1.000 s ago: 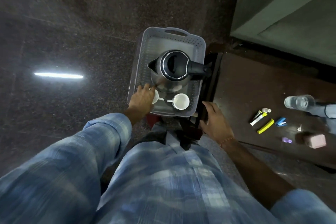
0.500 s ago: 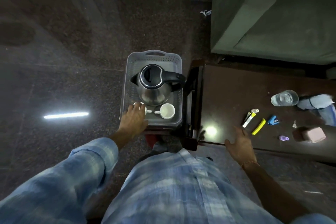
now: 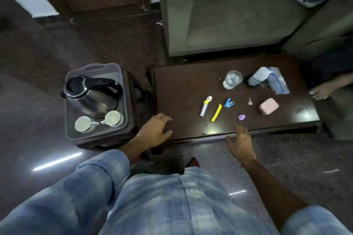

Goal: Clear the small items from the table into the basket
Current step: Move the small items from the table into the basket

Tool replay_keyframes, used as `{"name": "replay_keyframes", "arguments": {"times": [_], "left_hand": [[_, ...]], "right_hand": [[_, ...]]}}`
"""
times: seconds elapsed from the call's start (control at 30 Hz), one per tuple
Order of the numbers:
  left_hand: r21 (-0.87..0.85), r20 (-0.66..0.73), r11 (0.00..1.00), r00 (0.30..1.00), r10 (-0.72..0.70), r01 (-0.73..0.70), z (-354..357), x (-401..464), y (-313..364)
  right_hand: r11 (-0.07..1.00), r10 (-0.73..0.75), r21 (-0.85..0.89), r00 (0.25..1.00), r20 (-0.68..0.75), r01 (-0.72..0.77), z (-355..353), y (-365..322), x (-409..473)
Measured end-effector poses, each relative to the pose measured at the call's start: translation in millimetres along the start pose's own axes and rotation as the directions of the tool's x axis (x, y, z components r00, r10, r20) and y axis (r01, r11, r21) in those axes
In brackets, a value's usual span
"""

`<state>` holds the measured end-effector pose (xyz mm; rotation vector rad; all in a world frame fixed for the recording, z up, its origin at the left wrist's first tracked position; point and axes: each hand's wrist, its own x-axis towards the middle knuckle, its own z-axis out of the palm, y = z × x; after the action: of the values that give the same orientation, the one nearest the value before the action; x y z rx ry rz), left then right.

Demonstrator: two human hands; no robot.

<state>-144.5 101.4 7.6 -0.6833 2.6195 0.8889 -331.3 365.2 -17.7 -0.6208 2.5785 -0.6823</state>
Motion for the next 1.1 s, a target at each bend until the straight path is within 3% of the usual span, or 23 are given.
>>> {"name": "replay_keyframes", "arguments": {"times": [0.17,0.63,0.9,1.1], "left_hand": [[0.030,0.047,0.994,0.993,0.106,-0.108,9,28,56],[-0.030,0.044,0.935,0.934,0.354,-0.353,6,97,123],[-0.074,-0.029,0.926,0.929,0.369,-0.370,14,142,180],[-0.031,-0.077,0.962,0.960,0.270,-0.273,30,192,236]], "right_hand": [[0.995,0.074,0.072,0.993,-0.093,-0.067,-38,36,2],[0.960,0.273,0.134,0.930,-0.248,-0.246,-76,57,-8],[0.970,0.229,0.133,0.946,-0.230,-0.203,-117,94,67],[0.935,0.282,0.286,0.927,-0.248,-0.208,-156,146,156]]}}
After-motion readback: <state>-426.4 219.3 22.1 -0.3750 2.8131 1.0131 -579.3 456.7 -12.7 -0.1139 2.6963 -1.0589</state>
